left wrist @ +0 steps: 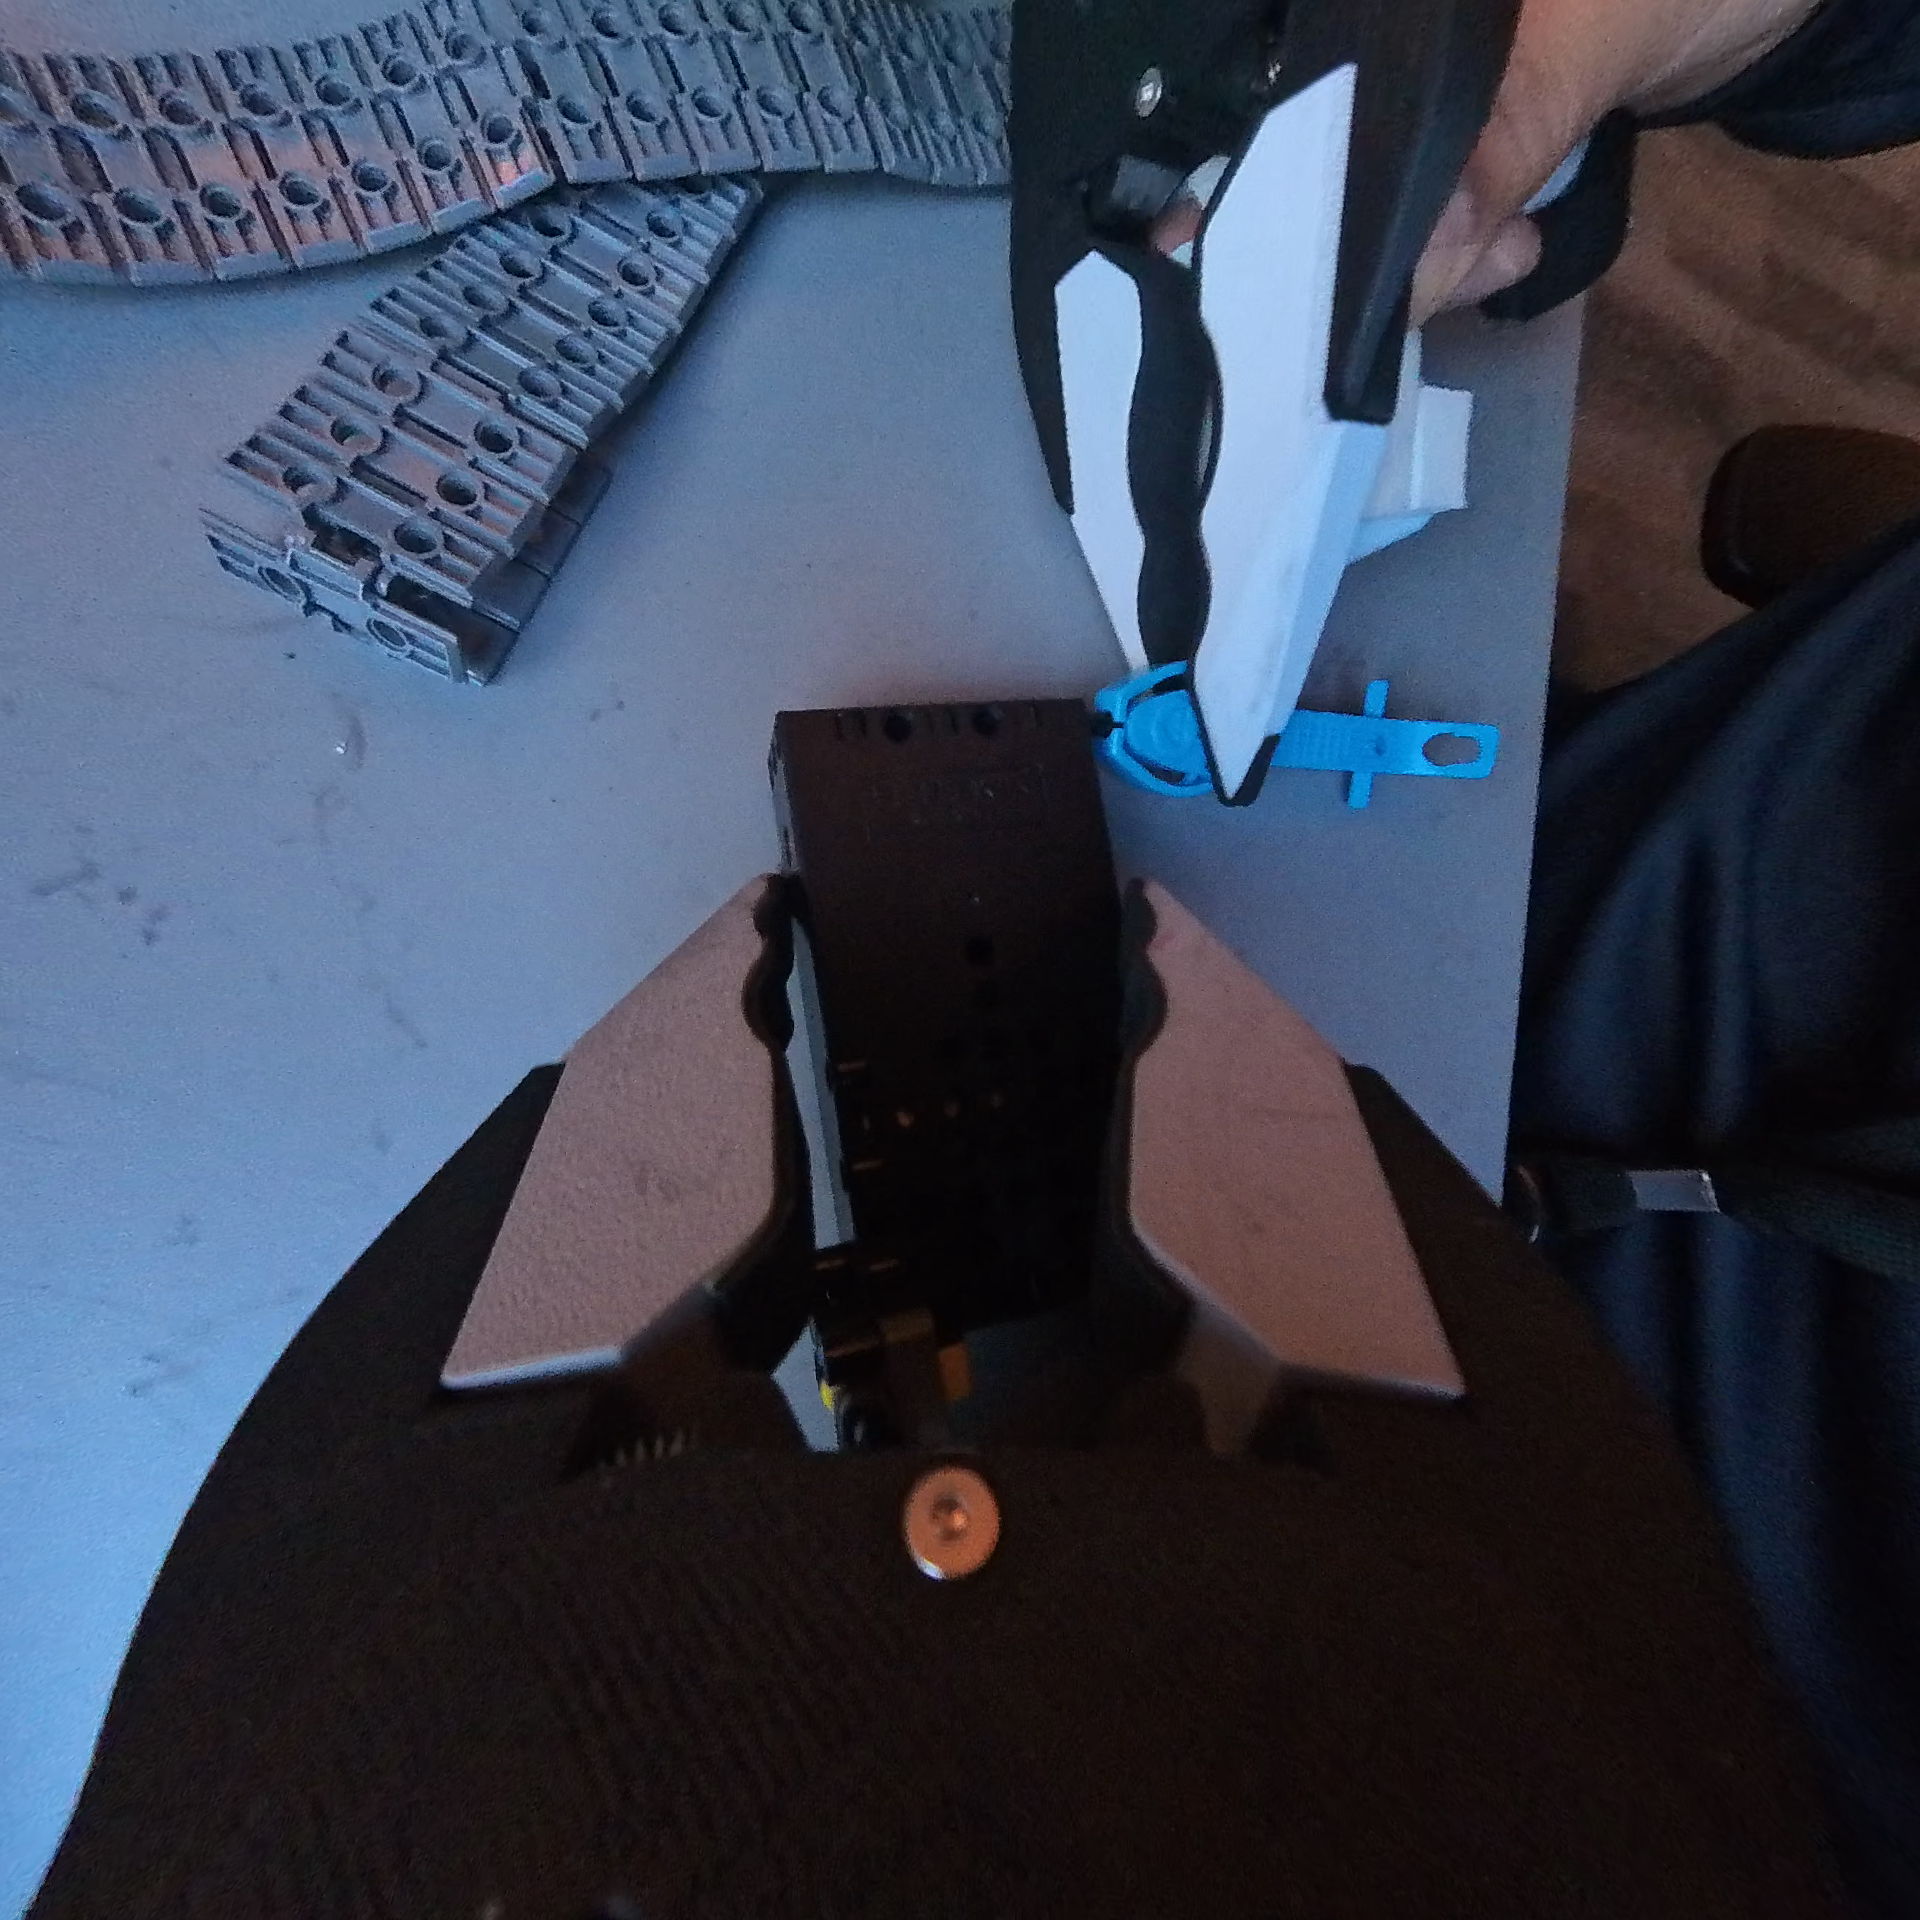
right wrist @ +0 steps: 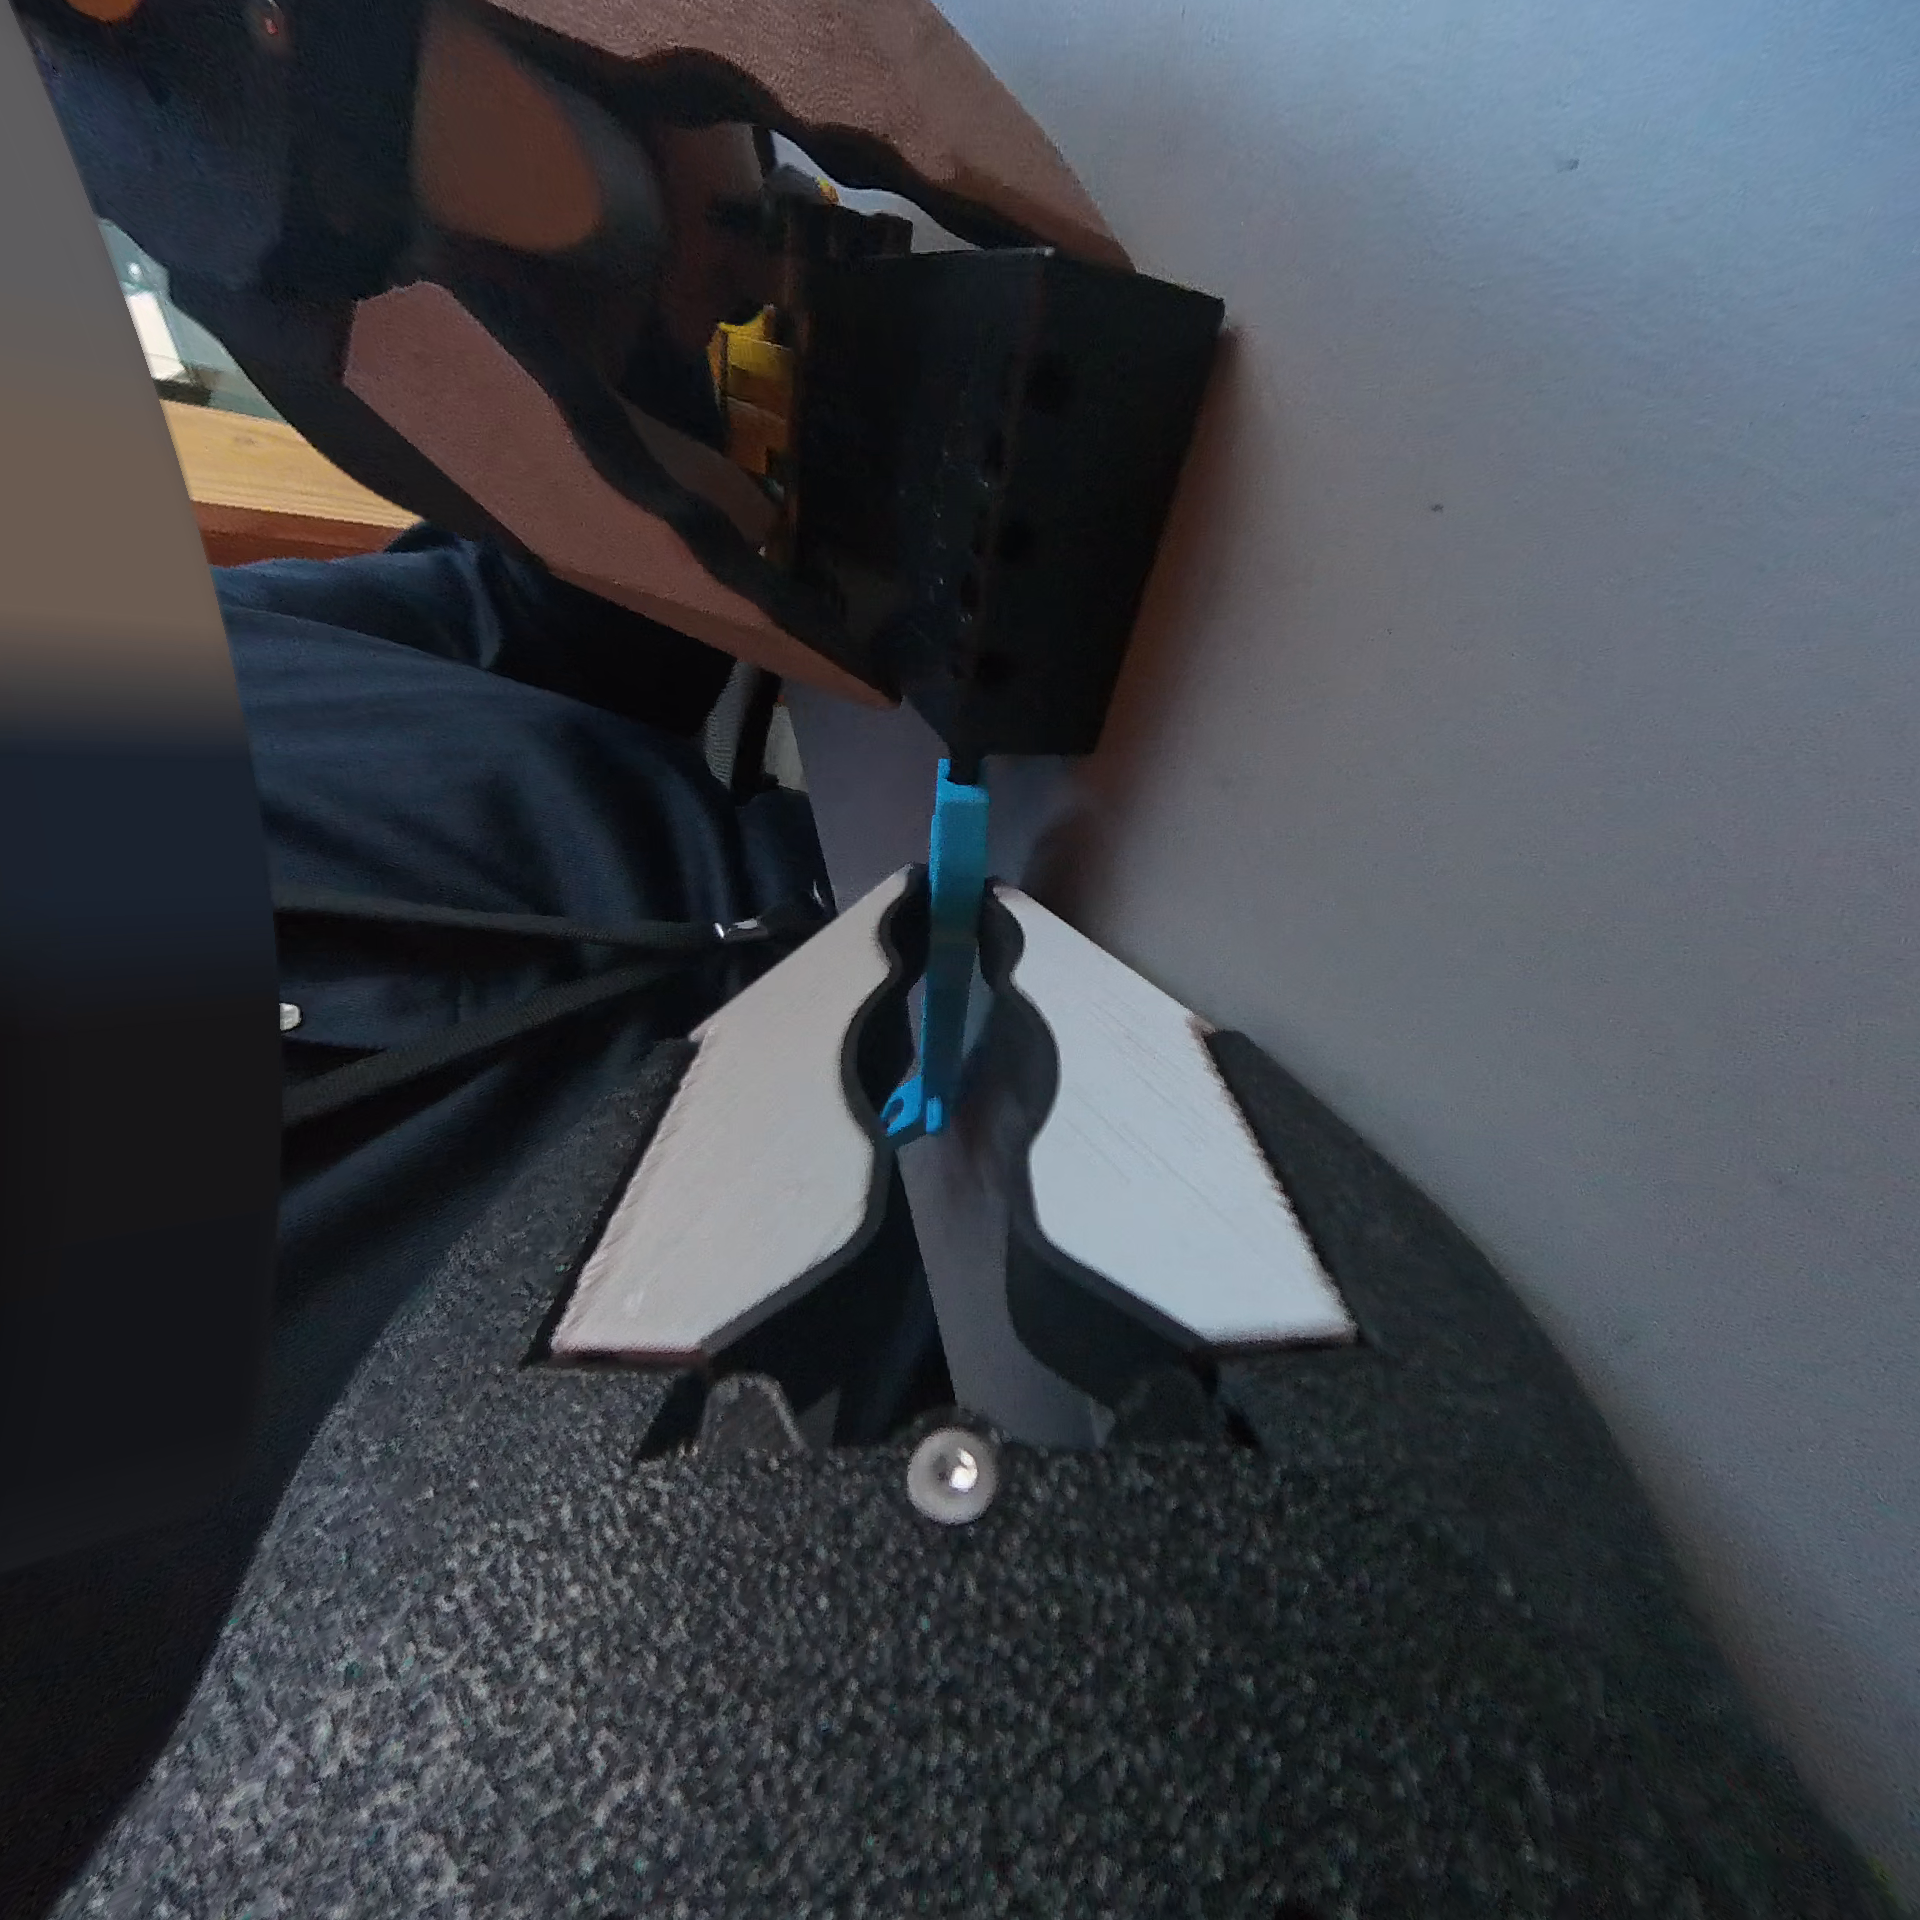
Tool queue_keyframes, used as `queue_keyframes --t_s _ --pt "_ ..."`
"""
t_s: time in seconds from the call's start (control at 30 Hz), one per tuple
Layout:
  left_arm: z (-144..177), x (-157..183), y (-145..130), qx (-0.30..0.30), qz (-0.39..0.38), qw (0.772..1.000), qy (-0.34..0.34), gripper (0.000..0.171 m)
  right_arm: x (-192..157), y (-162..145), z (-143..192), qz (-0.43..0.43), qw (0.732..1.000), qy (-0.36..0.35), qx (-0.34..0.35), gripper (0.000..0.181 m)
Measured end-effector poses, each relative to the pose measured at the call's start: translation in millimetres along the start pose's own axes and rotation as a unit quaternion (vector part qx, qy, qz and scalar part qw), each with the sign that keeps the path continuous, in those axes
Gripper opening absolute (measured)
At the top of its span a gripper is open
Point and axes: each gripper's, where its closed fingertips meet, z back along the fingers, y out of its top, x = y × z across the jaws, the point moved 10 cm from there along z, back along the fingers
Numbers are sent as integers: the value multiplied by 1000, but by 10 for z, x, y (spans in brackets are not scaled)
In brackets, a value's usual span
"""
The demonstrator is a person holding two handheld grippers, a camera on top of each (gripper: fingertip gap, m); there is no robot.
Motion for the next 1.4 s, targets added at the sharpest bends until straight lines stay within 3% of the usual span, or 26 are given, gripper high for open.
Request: queue_keyframes --t_s 0.1,0.27,0.43,0.57,0.7,0.93,1.2,1.4 --pt "-5 3 6 -2 4 1000 2 62 -43 14 12 -5 1000 -23 -10 3" --pt "-31 24 15 14 22 1000 13 62 -316 74 19 65 975 -200 -64 5" --pt "-46 34 20 23 33 999 17 62 -540 59 -87 125 920 -360 -92 6" --pt "-46 31 17 29 41 998 23 61 -662 13 -228 183 853 -479 -95 7" --pt "-40 16 22 29 40 998 28 61 -673 -61 -307 226 814 -533 -51 9" --pt "-43 17 20 30 35 999 25 61 -538 -101 -177 174 885 -430 40 9" --pt "-36 -9 6 44 26 998 39 61 -512 -29 -134 156 892 -424 32 6" --pt "-68 25 12 49 16 998 29 61 -501 -158 -119 152 895 -415 65 5"
